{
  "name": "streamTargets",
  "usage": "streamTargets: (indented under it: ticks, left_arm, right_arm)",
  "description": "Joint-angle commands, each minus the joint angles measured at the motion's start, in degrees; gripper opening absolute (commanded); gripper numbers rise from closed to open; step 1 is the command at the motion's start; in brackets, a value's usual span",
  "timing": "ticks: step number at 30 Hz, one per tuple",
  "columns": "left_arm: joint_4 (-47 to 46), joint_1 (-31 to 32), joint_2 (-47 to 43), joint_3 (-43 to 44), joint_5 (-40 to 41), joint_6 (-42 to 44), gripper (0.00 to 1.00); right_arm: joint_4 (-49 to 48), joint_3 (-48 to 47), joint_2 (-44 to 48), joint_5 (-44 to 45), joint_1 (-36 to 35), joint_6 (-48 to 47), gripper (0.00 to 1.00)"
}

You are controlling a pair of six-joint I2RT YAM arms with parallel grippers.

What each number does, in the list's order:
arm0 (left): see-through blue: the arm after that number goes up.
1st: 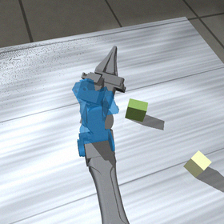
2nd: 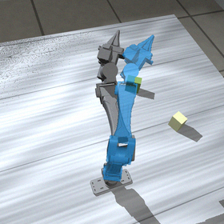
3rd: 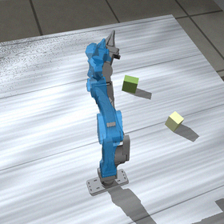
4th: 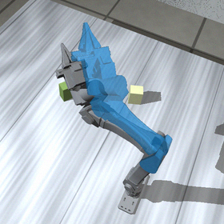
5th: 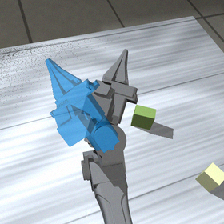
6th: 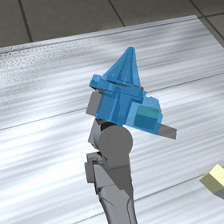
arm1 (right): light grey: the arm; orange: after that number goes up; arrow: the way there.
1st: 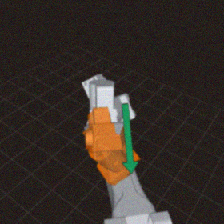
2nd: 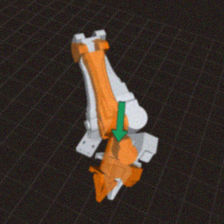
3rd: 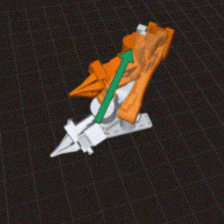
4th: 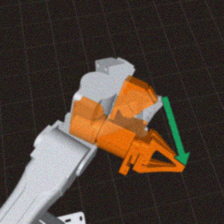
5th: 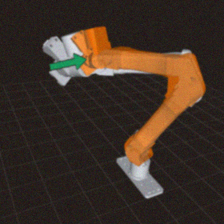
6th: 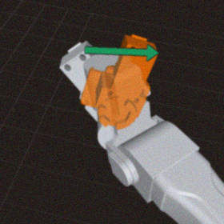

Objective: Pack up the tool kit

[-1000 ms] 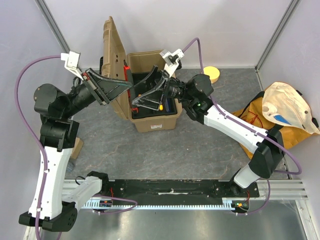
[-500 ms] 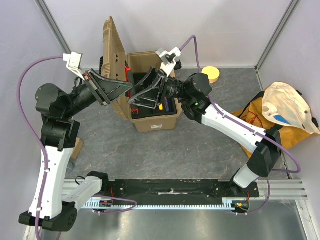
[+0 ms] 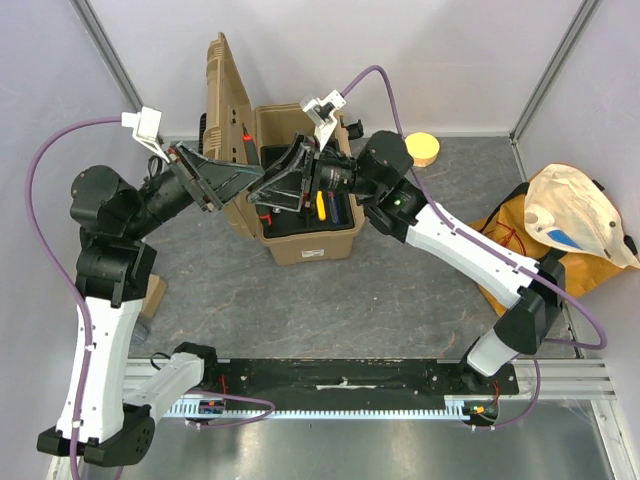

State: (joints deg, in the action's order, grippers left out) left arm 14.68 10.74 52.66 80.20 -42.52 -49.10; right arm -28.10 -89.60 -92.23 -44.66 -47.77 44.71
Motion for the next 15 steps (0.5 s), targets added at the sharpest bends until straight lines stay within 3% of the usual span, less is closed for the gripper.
streamTargets:
  ticks: [1,7,15]
  left_arm:
    - [12.9,0.0,-1.0,5.8,7.4,9.6,0.64]
    - [25.0,0.0,-0.9,11.5,19.8,17.1,0.66]
    - [28.8,0.1,-2.0,12.6,27.2,19.8,0.67]
  right_arm:
    - [22.0,-4.8,2.6,12.9,-0.1,-14.0,0.15]
    - [34.0,-3.7,3.3,30.9,0.2,-20.4,0.15]
    - [41.6,-7.2,-6.8,46.4,0.3,-21.7,0.15]
